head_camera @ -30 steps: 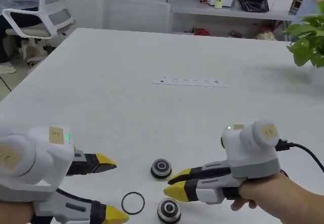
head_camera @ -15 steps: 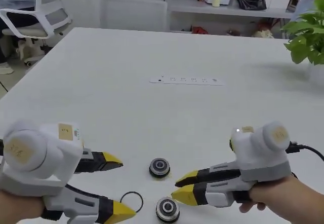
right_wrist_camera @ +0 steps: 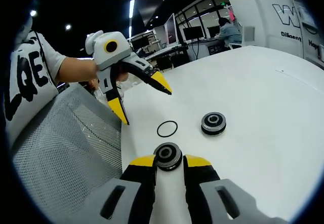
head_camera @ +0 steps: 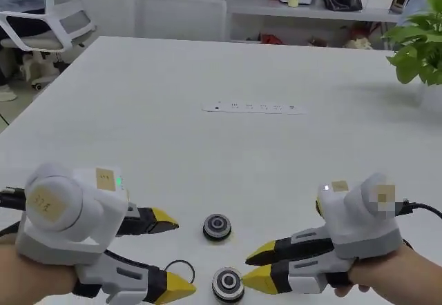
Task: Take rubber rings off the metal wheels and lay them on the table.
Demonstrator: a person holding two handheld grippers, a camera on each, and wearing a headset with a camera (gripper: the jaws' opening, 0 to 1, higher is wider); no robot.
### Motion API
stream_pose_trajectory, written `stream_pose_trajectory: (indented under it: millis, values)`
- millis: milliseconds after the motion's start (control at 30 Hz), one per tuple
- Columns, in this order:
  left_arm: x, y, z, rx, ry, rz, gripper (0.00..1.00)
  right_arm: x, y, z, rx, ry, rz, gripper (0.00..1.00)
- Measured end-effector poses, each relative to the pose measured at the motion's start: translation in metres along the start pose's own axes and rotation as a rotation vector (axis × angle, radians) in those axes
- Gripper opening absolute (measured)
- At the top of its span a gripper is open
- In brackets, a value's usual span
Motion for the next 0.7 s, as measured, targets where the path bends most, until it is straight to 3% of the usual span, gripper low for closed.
stream_pose_trajectory:
  millis: [700]
  values:
    - [-0.003, 0.01, 0.023, -0.067, -0.026, -0.008, 0.48, -0.016, 0.002, 0.008, 0.0, -0.069, -0.1, 0.17]
Point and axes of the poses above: the centre of the closed fingertips' face, and the gripper's own axes: z roughly forward along the fingers, y roughly to its right, x roughly out of its top, the point moved 3 cm from there along -z, roughly backward along the fingers, and after that the axes turned 4 degrees about y, right-handed, at the moved point
